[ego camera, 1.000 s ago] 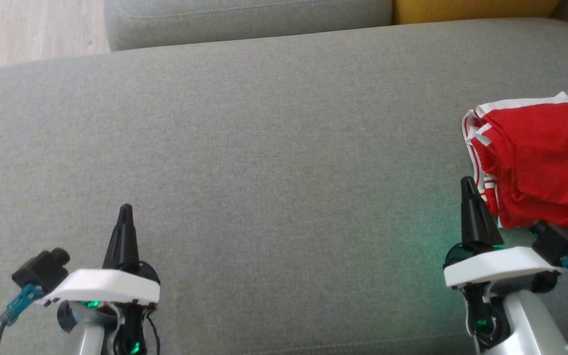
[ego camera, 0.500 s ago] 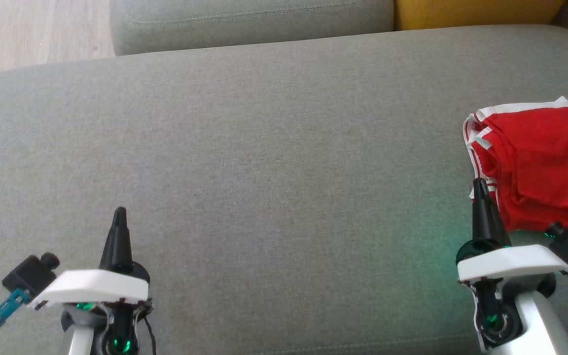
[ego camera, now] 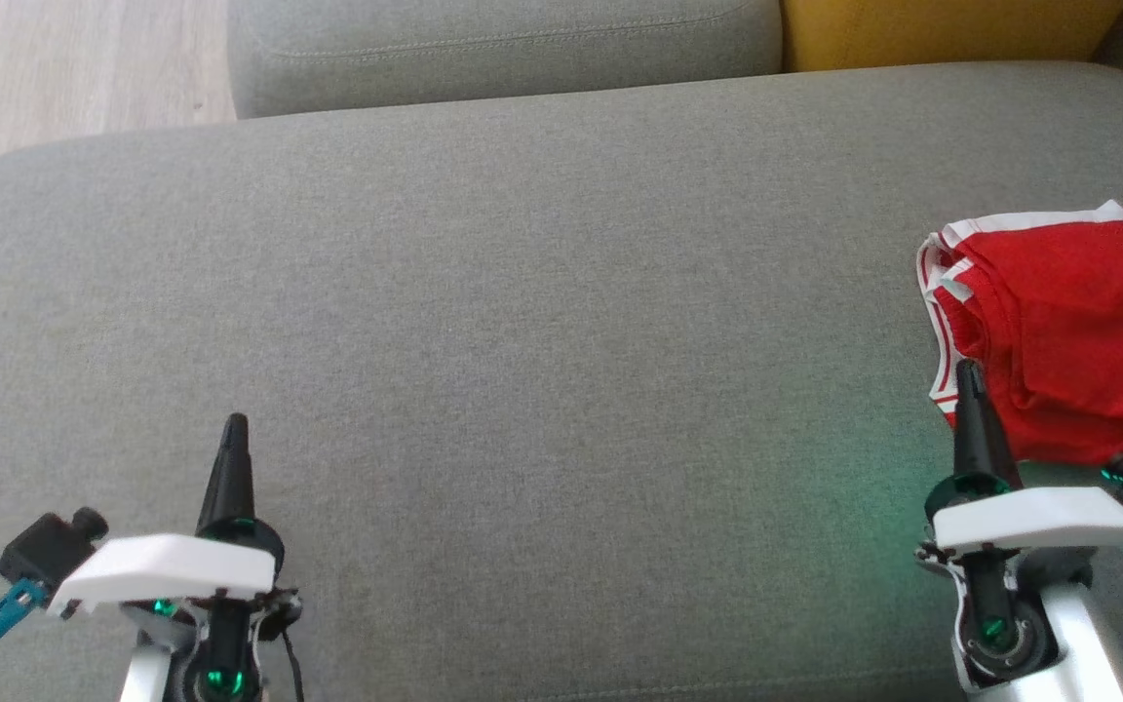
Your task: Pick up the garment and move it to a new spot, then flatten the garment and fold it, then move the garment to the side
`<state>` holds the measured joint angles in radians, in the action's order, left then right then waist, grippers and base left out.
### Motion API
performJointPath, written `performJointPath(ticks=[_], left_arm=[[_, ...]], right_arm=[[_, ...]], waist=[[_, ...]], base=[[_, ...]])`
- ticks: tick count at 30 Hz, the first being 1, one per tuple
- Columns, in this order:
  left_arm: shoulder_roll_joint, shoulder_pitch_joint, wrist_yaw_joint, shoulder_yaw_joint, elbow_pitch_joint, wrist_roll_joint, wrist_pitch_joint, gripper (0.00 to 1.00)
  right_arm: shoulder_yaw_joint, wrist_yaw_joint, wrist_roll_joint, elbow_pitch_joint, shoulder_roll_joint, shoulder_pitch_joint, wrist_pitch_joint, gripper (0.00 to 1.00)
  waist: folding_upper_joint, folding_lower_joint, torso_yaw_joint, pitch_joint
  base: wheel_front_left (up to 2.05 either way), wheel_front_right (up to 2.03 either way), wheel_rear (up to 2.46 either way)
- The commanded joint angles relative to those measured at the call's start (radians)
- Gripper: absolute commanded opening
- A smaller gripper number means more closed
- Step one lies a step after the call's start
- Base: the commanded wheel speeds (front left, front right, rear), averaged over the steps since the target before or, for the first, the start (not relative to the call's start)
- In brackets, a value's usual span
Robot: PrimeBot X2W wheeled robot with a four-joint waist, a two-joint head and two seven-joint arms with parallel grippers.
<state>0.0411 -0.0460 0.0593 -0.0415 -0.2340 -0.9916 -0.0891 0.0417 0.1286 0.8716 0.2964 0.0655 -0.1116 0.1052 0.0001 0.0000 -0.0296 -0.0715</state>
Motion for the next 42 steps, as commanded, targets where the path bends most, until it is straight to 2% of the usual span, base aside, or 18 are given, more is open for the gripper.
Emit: performJointPath(ticks=[1, 42], left_arm=[[0.016, -0.048, 0.011, 0.032, 0.025, -0.031, 0.007, 0.00], [0.019, -0.056, 0.050, 0.102, 0.002, -0.417, 0.125, 0.00]], right_arm=[[0.001, 0.001, 0.040, -0.041, 0.016, -0.021, -0.006, 0.00], [-0.072, 0.002, 0.513, -0.049, 0.016, -0.002, -0.120, 0.00]], waist=[[-0.0001, 0.0000, 0.001, 0.002], [-0.0001, 0.0000, 0.019, 0.045]], base=[[0.00, 0.00, 0.00], [0.00, 0.00, 0.00]])
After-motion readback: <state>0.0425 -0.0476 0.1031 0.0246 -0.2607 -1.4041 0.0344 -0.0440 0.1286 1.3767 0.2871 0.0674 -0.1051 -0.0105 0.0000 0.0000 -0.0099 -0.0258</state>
